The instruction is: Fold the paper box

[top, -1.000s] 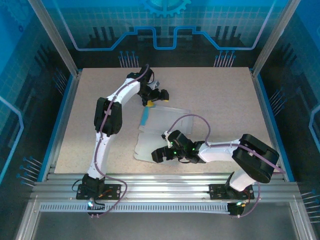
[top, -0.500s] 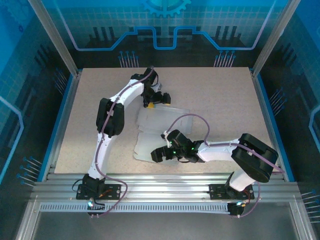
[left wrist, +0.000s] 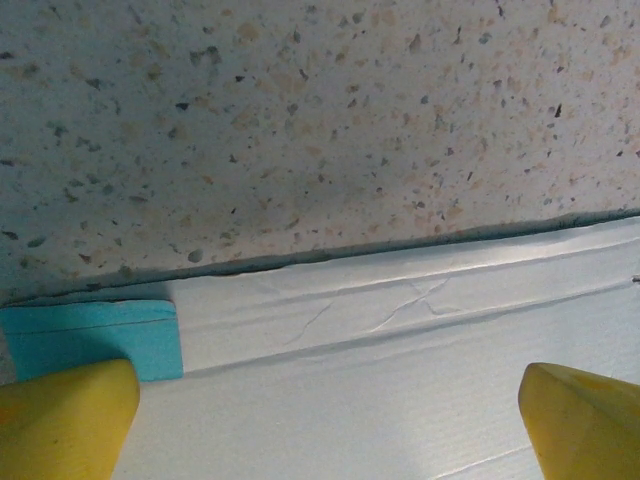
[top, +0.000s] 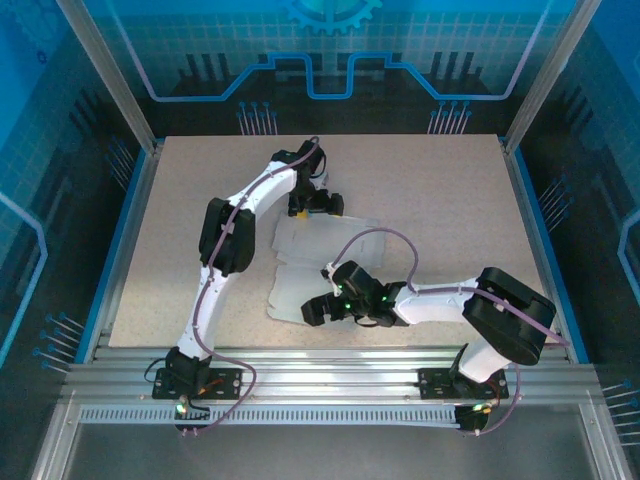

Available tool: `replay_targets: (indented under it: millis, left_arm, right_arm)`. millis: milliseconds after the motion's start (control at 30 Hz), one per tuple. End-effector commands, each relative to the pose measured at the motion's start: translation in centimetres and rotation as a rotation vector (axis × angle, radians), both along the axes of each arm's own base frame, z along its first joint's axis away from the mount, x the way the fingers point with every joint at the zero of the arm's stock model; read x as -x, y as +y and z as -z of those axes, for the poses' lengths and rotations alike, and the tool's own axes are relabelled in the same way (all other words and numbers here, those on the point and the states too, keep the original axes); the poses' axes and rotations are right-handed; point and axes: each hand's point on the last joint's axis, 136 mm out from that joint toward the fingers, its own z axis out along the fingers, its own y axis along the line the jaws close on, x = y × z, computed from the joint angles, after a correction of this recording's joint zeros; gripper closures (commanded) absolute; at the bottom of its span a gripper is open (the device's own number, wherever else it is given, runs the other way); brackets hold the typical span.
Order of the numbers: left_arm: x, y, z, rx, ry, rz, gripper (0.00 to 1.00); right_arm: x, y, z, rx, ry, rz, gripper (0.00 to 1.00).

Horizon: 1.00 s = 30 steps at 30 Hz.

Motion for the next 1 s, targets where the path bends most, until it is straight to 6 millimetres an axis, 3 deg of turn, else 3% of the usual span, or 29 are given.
replay_targets:
  millis: [0,200,367,467,600,767,967]
  left_arm:
    - [0.0,-0.1,-0.3,0.013,0.019,-0.037,0.01]
    - [0.7,0.1,-6.2,0.060,-0.066,-0.043,0.01]
    - [3.8,2.1,-9.7,0.048,-0.121,-0.059,0.01]
    - [6.2,3.4,-10.7,0.044,-0.141,-0.075,0.01]
    - [9.8,4.9,-10.5,0.043,-0.119,-0.114,0.01]
    - [14.0,6.0,-8.4,0.056,-0.050,-0.125,0.01]
    - [16.0,5.8,-5.8,0.096,0.022,-0.151,0.01]
  right_arm:
    - [2.2,-3.4,4.1,0.173,0.110,0.033,0.00]
    - [2.1,-3.0,3.6,0.143,0.082,0.026,0.00]
    - [2.1,-2.9,2.9,0.103,0.080,0.017,0.00]
    - [2.0,-2.6,2.4,0.066,0.066,0.013,0.00]
    - [1.8,-2.1,1.5,0.031,0.055,-0.002,0.00]
    - [2.0,-2.4,0.2,0.005,0.036,-0.001,0.00]
    - [1.9,-3.2,-0.5,0.006,0.032,0.012,0.00]
